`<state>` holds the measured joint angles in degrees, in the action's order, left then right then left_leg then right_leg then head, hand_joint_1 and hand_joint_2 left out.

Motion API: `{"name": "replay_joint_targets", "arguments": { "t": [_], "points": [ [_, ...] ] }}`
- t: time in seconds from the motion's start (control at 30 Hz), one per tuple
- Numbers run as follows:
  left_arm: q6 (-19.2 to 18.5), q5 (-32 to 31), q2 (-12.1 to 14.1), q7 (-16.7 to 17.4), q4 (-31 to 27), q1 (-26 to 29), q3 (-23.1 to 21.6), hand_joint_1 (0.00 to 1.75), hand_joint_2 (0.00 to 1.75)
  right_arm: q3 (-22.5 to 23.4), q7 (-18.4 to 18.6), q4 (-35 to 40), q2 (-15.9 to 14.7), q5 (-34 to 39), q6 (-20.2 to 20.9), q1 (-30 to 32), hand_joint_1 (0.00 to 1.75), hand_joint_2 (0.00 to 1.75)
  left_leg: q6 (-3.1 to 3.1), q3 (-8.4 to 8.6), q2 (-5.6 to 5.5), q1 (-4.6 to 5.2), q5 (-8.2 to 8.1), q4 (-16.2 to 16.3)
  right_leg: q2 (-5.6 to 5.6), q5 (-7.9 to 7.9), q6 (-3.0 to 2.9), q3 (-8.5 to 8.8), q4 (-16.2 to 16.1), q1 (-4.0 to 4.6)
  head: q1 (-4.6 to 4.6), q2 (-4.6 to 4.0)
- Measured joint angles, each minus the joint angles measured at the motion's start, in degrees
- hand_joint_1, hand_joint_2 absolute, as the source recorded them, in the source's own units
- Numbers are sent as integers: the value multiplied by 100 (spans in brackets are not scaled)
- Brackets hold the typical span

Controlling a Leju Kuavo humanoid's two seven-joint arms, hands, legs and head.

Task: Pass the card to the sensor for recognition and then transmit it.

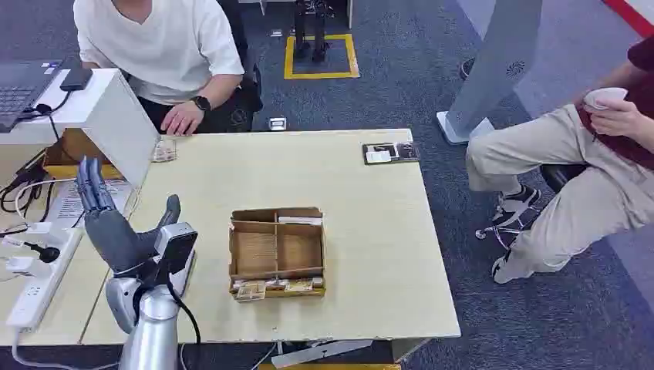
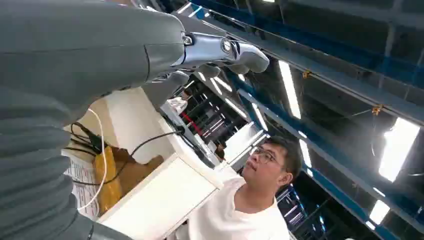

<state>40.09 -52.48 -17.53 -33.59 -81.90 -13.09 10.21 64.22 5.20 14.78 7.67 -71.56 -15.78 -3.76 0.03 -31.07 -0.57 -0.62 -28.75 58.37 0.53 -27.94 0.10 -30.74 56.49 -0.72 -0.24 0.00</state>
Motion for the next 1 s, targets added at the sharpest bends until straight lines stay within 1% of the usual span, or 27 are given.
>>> {"name": "replay_joint_targets", "arguments": {
  "t": [0.1,0.37,0.53,0.57,0.67,0.87,0.9,1.0],
  "points": [
    [0,-125,-24,2,118,-142,39,0,175,-37,2,-11,-15,-48,20,-3,0,175,0,-1,-1,0,0,0,-1,0,0,0,0,0,2,0],
    [0,-369,-133,20,575,-541,400,0,175,-72,20,-50,-33,-109,33,-9,0,175,0,-2,-1,0,0,0,-1,1,1,1,1,0,0,0],
    [2,-482,-192,22,769,-659,595,0,175,-72,7,-55,-39,-114,35,-13,0,175,0,-2,-1,0,0,0,0,1,1,0,1,0,0,0],
    [2,-540,-201,64,789,-665,614,0,175,-72,9,-57,-42,-116,46,-13,0,175,0,-3,-1,0,0,0,0,1,1,0,1,0,0,0],
    [4,-1079,-205,133,802,-668,717,0,175,-72,7,-59,-52,-146,105,-13,0,175,0,-3,-1,0,0,0,0,1,1,0,1,0,0,0],
    [7,-1193,-212,155,802,-668,820,0,175,-72,7,-66,-66,-149,111,-13,0,175,0,-4,-2,0,1,0,-1,1,1,1,2,0,0,0],
    [7,-1342,-212,179,789,-667,835,0,175,-74,7,-66,-68,-153,118,-13,0,175,0,-4,-2,0,1,0,-2,1,1,2,2,0,0,0],
    [9,-2042,-212,173,570,-653,958,0,175,-85,-15,-81,-74,-181,140,-12,0,175,0,-4,-2,0,1,0,-1,1,1,2,4,0,0,0]
  ]
}}
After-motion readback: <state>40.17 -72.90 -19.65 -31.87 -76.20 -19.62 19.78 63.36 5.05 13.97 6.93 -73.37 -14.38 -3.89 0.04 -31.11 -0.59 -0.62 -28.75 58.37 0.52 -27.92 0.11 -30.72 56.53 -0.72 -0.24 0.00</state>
